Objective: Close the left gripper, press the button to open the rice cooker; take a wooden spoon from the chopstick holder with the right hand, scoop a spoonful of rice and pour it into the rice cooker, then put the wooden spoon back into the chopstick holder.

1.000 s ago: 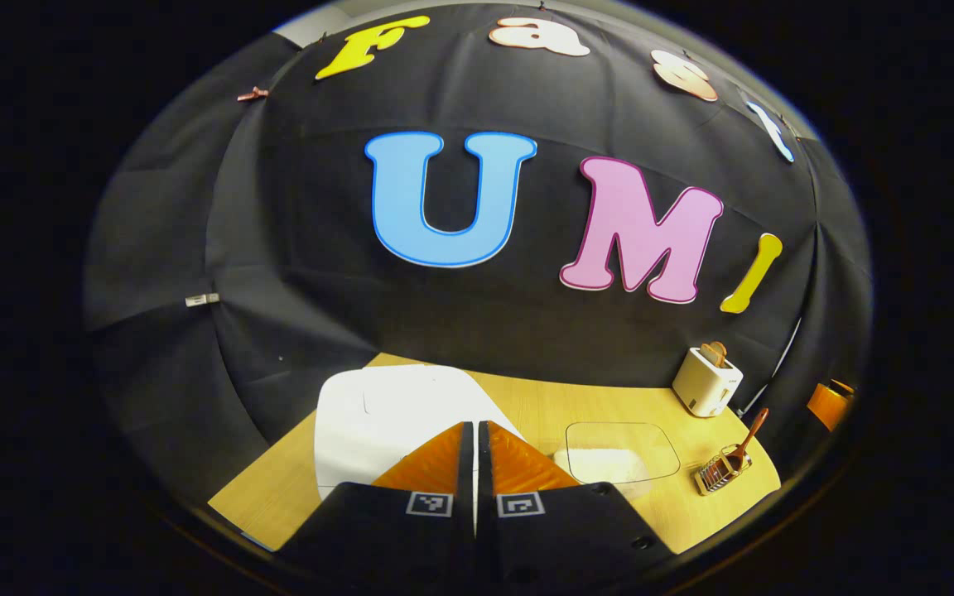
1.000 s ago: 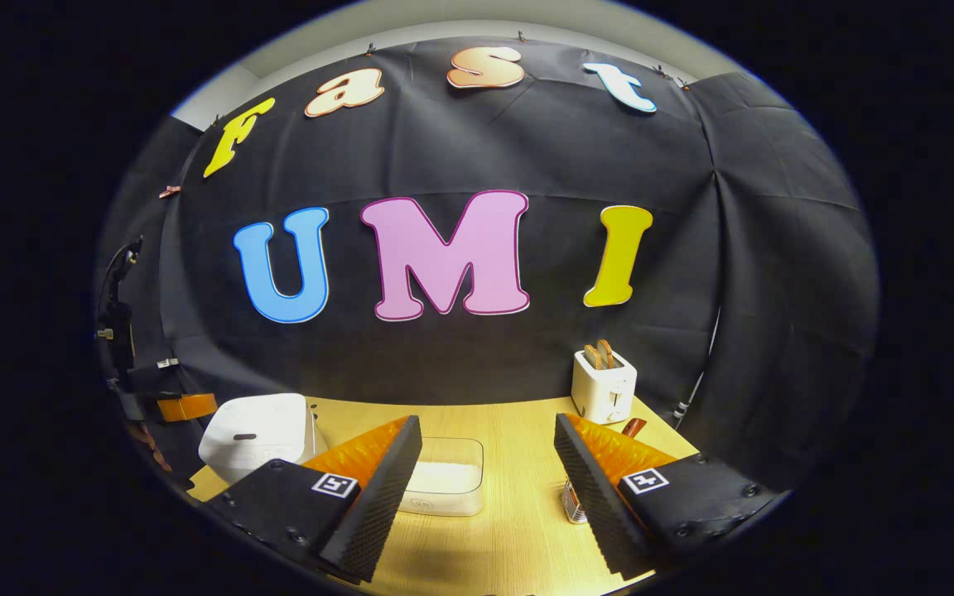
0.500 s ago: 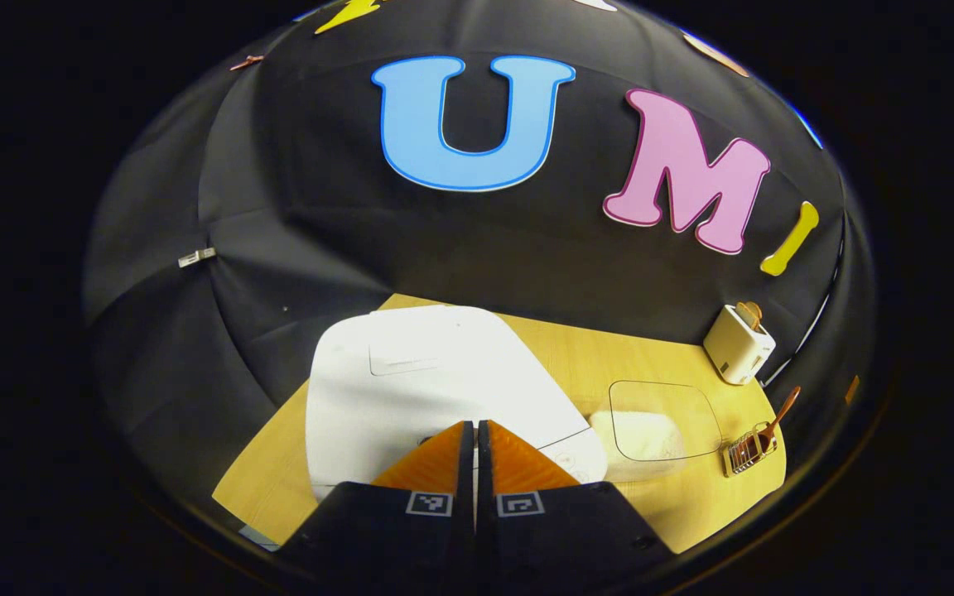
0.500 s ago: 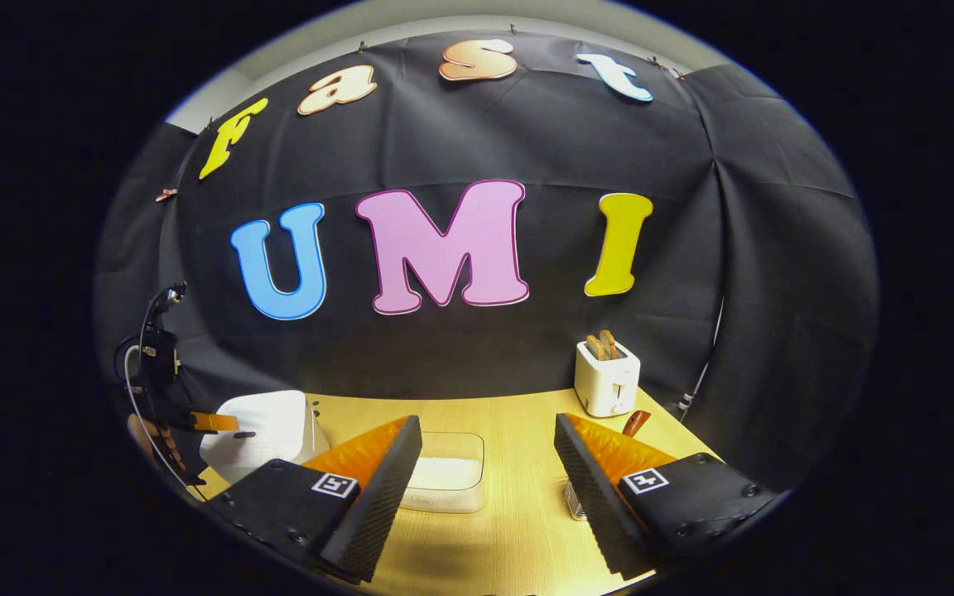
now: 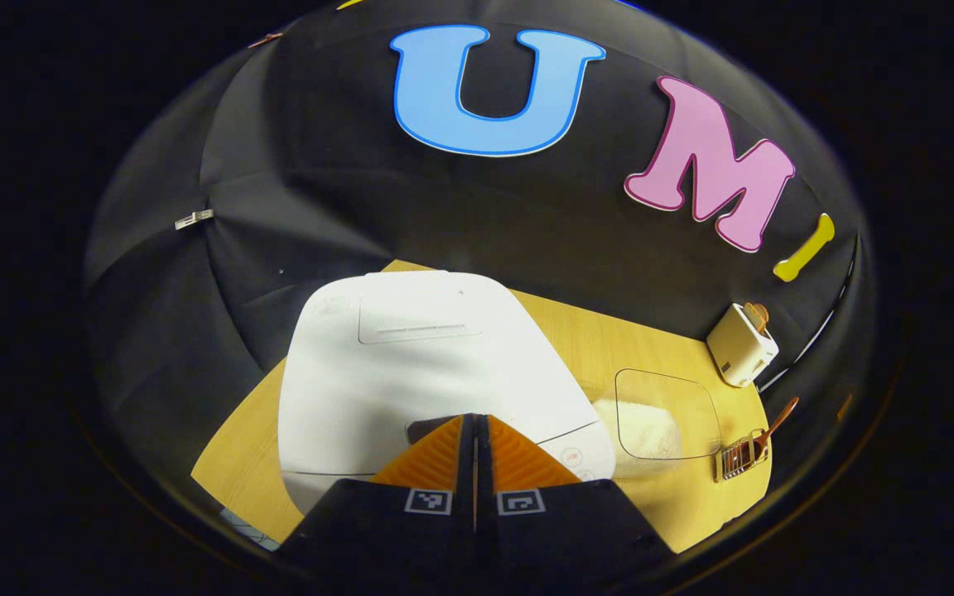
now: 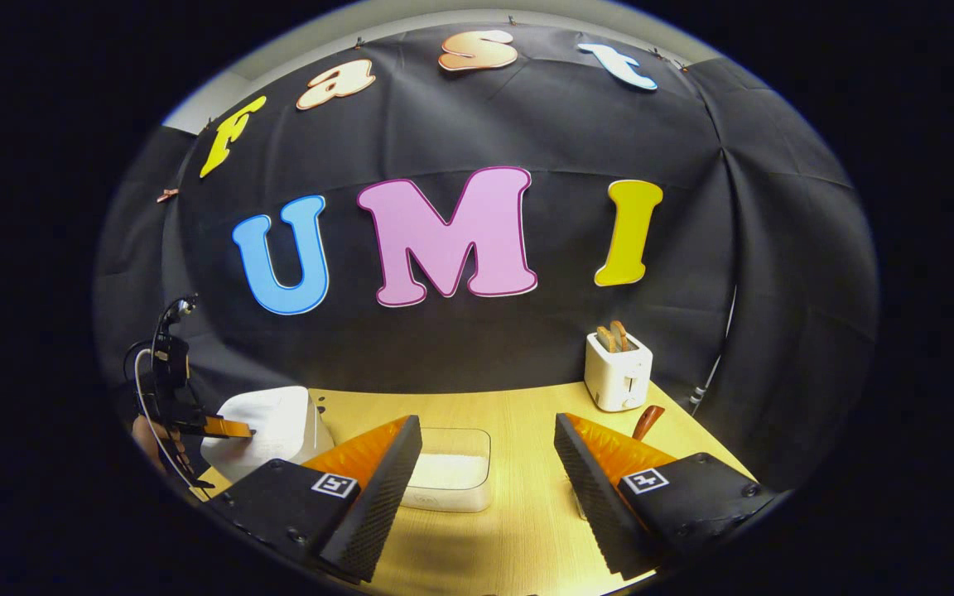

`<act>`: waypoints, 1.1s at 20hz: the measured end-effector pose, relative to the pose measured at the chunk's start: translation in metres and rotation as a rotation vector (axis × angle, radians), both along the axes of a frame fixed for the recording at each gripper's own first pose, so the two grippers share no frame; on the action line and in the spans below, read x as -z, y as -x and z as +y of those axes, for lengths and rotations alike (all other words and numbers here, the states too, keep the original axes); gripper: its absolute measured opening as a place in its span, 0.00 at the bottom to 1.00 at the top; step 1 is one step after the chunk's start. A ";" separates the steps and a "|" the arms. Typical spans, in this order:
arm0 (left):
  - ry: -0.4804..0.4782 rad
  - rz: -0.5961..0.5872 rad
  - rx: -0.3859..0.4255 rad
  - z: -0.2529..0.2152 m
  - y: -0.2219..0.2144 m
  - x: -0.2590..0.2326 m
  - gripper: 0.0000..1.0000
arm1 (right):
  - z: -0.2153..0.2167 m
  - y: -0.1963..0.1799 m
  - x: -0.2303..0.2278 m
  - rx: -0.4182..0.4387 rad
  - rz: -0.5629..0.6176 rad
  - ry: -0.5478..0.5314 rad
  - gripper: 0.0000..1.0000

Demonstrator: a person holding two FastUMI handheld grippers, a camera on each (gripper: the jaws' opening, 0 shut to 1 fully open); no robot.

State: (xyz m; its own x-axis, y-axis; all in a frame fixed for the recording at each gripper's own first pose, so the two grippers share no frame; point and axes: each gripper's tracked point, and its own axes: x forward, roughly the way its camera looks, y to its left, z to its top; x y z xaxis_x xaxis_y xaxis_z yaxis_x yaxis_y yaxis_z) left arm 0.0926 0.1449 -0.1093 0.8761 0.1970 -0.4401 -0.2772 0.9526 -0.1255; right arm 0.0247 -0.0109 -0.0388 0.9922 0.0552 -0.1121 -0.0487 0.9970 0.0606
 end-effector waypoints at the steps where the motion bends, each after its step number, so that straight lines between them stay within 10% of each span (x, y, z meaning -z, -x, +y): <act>1: -0.003 0.027 0.002 -0.001 0.001 0.005 0.06 | 0.001 -0.002 0.003 -0.004 0.008 -0.003 1.00; 11: 0.113 0.202 -0.016 -0.001 -0.006 0.008 0.06 | 0.005 -0.012 0.029 -0.028 0.074 -0.056 0.98; 17: -0.045 0.233 -0.036 0.001 -0.007 0.007 0.06 | 0.009 -0.017 0.029 -0.040 0.067 -0.084 0.98; 22: -0.130 0.030 -0.070 0.003 -0.006 -0.038 0.06 | 0.002 -0.014 0.015 -0.045 0.033 -0.044 0.98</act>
State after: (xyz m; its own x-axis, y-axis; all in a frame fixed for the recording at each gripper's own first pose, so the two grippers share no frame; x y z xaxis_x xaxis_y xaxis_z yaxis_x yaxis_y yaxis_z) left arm 0.0988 0.1479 -0.0709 0.8449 0.3140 -0.4330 -0.3450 0.9386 0.0074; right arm 0.0384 -0.0087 -0.0539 0.9844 0.1053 -0.1408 -0.0906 0.9902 0.1066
